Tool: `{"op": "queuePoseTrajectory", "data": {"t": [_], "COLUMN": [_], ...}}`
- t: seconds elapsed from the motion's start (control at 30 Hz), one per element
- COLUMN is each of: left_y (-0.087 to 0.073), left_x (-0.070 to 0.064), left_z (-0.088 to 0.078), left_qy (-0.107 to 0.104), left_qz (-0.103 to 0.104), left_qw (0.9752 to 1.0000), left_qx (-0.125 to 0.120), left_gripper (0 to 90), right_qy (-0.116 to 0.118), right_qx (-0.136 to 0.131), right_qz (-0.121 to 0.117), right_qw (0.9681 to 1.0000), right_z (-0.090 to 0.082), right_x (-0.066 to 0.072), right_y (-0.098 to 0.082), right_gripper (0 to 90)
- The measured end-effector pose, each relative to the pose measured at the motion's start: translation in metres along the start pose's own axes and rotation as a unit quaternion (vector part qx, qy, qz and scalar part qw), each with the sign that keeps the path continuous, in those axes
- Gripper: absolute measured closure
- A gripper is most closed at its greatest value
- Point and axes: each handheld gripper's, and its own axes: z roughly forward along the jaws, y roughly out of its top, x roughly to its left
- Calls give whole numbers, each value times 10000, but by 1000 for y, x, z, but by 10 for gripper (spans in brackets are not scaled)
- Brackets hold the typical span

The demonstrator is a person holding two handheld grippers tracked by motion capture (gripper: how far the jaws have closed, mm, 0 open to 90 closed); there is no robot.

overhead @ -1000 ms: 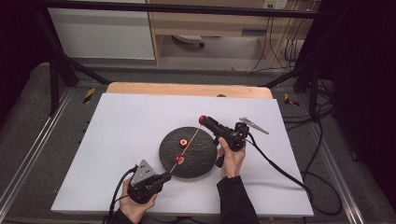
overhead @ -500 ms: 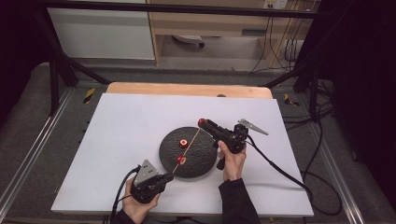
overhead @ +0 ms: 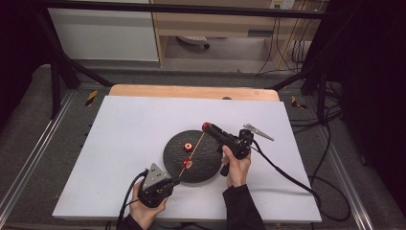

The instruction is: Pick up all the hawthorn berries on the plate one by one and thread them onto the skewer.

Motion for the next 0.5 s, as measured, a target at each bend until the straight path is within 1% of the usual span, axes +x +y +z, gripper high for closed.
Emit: {"op": "queuePoseTrajectory", "data": {"t": [0.03, 0.1, 0.13, 0.17, 0.2, 0.23, 0.27, 0.3, 0.37, 0.4, 0.43, 0.5], "left_y": [0, 1, 2, 2, 2, 2, 1, 1, 0, 0, 0, 2], "left_x": [0, 1, 1, 2, 2, 3, 2, 1, -1, -2, -1, 1], "left_z": [0, 0, -1, -2, -2, -1, -1, 0, 2, 2, 1, 1], "left_qy": [-23, -42, -20, -2, -5, -68, -82, -60, -69, -13, 40, 22], "left_qz": [19, -30, -40, -37, -66, -136, -166, -119, -111, -61, -47, -85], "left_qw": [10000, 10000, 10000, 10000, 10000, 9999, 9998, 9999, 9999, 10000, 10000, 10000], "left_qx": [20, 29, 6, -9, -17, -11, -10, 18, 38, 19, -20, -3], "left_gripper": [887, 887, 887, 887, 887, 887, 887, 887, 888, 887, 888, 887], "right_qy": [19, 4, -5, 12, 14, 2, -9, -23, -74, -79, -48, -48], "right_qx": [18, 58, 45, 47, 65, 83, 87, 98, 106, 109, 112, 128], "right_qz": [-42, -98, -145, -134, -146, -163, -151, -174, -200, -231, -214, -193], "right_qw": [10000, 9999, 9999, 9999, 9999, 9998, 9998, 9998, 9997, 9996, 9997, 9997], "right_z": [0, -1, -2, -2, -2, -2, -2, -2, -1, -1, -1, -2], "right_x": [0, 0, 0, 1, 1, 1, 1, 1, 1, 0, 0, 1], "right_y": [0, 0, 1, 1, 1, 1, 1, 0, -3, -3, -3, -2], "right_gripper": [632, 633, 633, 634, 634, 634, 635, 635, 636, 636, 637, 637]}}
